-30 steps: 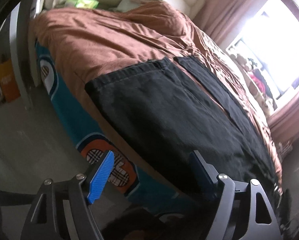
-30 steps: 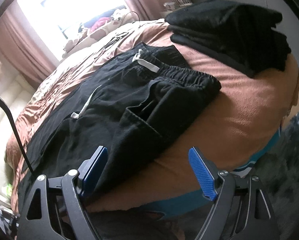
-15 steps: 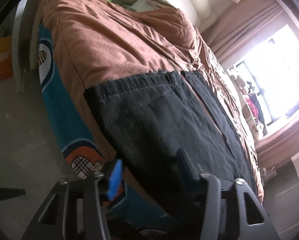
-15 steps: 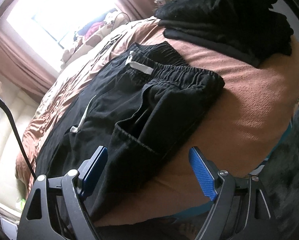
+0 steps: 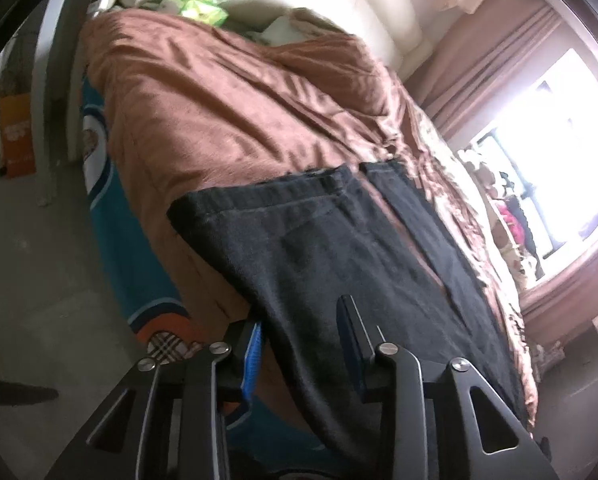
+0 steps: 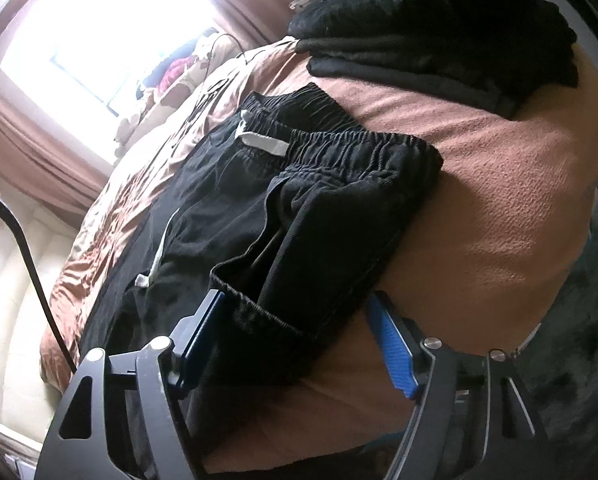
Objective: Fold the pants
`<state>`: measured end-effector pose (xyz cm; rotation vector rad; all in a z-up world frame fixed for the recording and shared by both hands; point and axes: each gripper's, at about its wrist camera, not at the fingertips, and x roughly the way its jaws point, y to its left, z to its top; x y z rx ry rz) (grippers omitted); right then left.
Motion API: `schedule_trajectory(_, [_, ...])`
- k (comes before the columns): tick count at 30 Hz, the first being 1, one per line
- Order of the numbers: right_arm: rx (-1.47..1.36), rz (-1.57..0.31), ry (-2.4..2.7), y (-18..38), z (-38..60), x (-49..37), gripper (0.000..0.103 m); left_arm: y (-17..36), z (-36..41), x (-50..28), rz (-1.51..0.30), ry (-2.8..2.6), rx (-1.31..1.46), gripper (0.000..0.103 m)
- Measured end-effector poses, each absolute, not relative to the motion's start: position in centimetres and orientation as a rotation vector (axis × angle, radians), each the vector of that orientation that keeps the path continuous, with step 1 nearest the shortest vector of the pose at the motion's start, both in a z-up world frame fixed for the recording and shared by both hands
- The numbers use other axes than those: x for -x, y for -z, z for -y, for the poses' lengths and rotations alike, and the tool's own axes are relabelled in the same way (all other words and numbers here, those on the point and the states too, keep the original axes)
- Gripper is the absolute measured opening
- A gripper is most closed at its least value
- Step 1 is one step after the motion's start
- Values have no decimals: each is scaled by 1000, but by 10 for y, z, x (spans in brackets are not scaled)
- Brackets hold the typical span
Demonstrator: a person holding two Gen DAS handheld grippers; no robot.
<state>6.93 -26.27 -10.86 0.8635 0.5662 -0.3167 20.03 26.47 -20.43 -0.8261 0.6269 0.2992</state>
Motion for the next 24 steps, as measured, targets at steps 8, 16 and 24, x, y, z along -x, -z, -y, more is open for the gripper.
schedule_trajectory(8, [-964,-504,313,119,278,-69,50,216,-266,-203,-626,-334,871,24])
schedule_trajectory(16, [-1005,-468,317,120,287,-67,10,191,-267,-208,-580,-325,845,10])
schedule_trajectory(24, [-944,-398,317,92,281,-66,4,164,-263,-219,-551,-309,807,7])
